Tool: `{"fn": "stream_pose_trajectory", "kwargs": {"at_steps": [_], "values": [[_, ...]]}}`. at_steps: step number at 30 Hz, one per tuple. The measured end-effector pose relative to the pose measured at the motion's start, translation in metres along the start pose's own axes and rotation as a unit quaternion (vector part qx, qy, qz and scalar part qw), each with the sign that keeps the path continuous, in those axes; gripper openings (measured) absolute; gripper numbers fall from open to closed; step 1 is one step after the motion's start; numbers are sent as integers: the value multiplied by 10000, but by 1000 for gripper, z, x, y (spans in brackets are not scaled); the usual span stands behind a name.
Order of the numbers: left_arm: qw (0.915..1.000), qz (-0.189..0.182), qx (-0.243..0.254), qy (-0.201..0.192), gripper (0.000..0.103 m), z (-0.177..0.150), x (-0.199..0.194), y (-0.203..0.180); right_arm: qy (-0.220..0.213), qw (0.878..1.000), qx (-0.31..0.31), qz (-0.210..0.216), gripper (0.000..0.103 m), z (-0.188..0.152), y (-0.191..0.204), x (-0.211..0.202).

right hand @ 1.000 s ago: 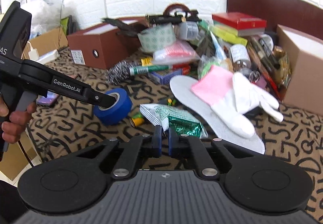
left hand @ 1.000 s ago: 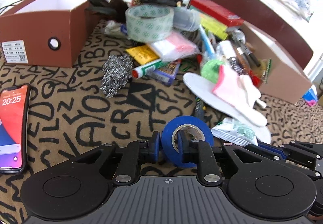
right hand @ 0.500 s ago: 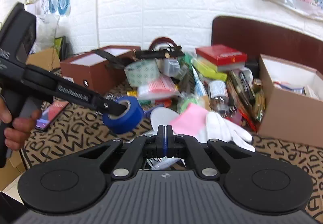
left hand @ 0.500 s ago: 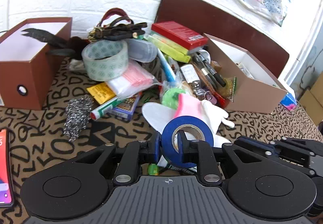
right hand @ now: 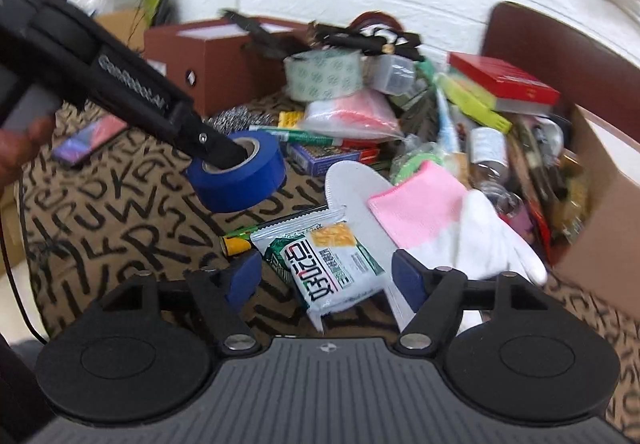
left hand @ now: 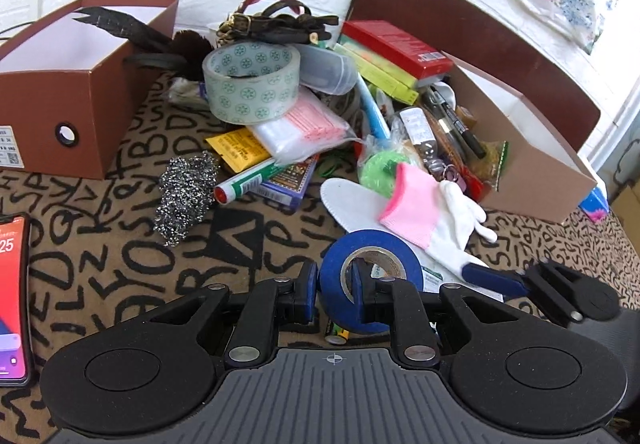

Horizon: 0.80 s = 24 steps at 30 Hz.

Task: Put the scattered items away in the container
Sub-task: 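Lift the blue tape with the left gripper while the right gripper grasps the green-white snack packet, then carry the tape and snack packet into the cardboard box and open both grippers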

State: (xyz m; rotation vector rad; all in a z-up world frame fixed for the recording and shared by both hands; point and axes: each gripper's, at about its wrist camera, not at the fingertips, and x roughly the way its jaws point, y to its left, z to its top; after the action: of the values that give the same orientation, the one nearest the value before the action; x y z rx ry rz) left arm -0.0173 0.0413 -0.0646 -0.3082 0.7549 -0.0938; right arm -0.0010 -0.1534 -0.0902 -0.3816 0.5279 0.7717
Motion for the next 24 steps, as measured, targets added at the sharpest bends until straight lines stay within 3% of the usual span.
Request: {"fn": "stream_pose_trajectory", "kwargs": {"at_steps": [7,8,9,12,16,24], "values": [[9998,-35,-110,156,15,-2,13,3,278,9993,-35,264,78,2,-5,26],[9998,-44,-110,174,15,-2,14,3,340,9991,-18,237,76,0,-5,29],[9998,-45,-105,187,15,-2,15,3,375,9992,-12,160,66,-2,-4,30],[9997,-44,-104,212,15,-2,17,4,324,9990,277,117,59,-4,-6,21],[9997,-138,-103,188,16,-1,15,0,262,9963,789,208,58,-6,-15,11],[9988,-488,97,-28,15,17,8,-26,-122,9929,1185,-50,57,-5,-33,-24]]}}
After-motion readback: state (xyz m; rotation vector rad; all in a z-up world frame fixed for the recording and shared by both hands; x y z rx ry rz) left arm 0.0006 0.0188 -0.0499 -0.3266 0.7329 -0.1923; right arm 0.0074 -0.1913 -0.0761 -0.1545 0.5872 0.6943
